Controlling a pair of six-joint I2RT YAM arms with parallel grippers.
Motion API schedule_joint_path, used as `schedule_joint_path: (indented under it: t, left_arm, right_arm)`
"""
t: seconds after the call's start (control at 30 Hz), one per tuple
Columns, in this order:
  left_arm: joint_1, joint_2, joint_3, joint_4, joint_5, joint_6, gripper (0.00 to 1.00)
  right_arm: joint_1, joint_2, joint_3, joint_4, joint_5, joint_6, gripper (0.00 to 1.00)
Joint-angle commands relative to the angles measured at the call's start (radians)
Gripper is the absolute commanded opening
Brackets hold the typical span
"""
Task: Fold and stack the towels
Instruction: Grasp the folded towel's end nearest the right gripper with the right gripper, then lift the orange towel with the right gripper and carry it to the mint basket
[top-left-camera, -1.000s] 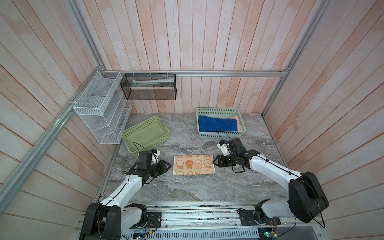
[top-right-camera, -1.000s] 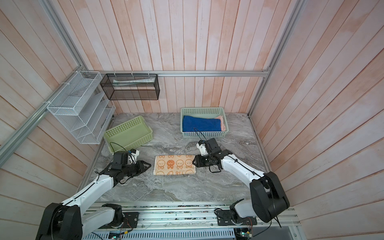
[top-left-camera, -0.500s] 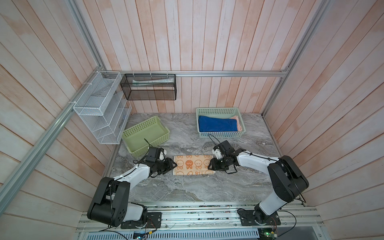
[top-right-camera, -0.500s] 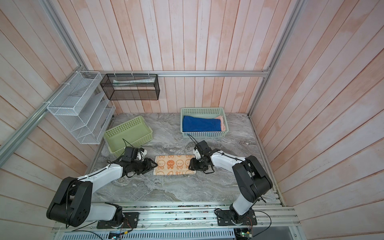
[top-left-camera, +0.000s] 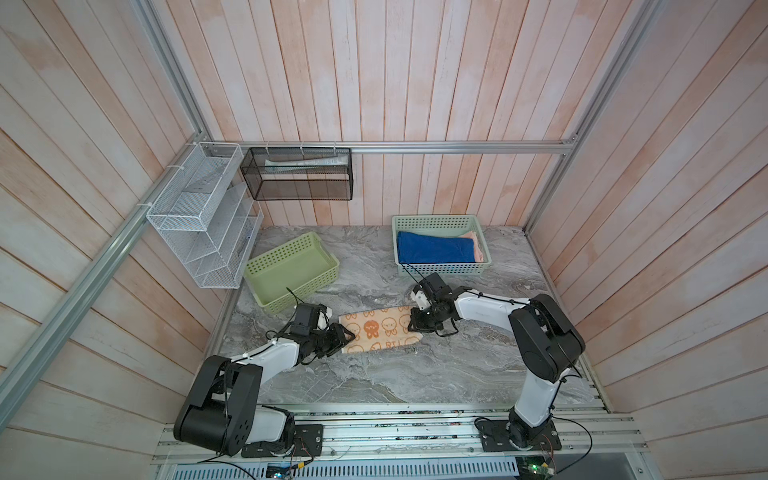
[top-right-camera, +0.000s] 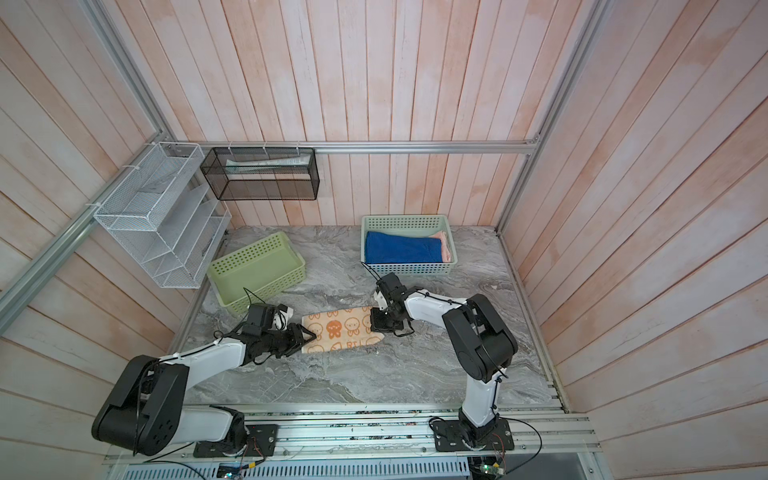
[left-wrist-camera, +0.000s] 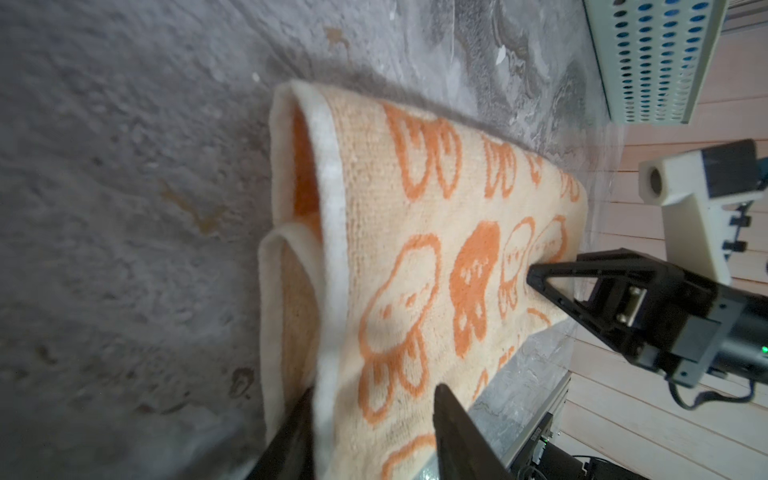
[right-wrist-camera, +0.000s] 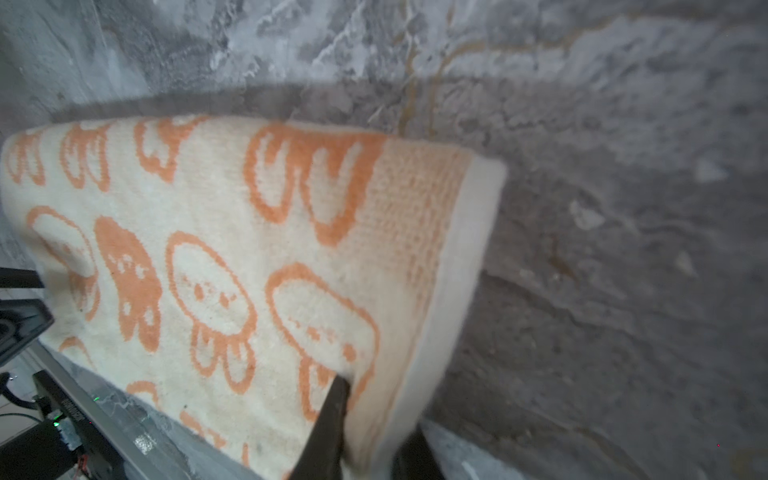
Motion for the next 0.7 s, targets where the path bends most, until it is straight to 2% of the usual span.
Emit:
schedule_joint_path:
  t: [0.0, 0.03, 0.2, 0.4, 0.53, 0.67]
  left_arm:
    - [-0.001, -0.029, -0.048, -0.043, 0.010, -0.024, 0.47]
    - [-0.001, -0.050, -0.053, -0.064, 0.006, -0.022, 0.47]
    - [0.022, -0.183, -0.060, -0.180, -0.065, 0.017, 0.47]
    - [0.102, -0.255, -0.024, -0.254, -0.105, 0.086, 0.47]
    - [0.112, -0.230, 0.022, -0.273, -0.085, 0.116, 0.47]
    - [0.120, -0.192, 0.041, -0.261, -0.069, 0.124, 0.47]
  right_arm:
    - [0.008, 0.027, 0.048, -0.051, 0.072, -0.007, 0.02]
    - [0.008, 0.019, 0.062, -0.051, 0.080, -0.010, 0.00]
    - [0.030, -0.002, 0.182, -0.126, 0.131, -0.053, 0.00]
    - [0.057, 0.084, 0.493, -0.307, 0.191, -0.143, 0.00]
    - [0.035, 0.203, 0.812, -0.410, 0.177, -0.181, 0.00]
    - [-0.016, 0.397, 1.270, -0.573, 0.201, -0.222, 0.00]
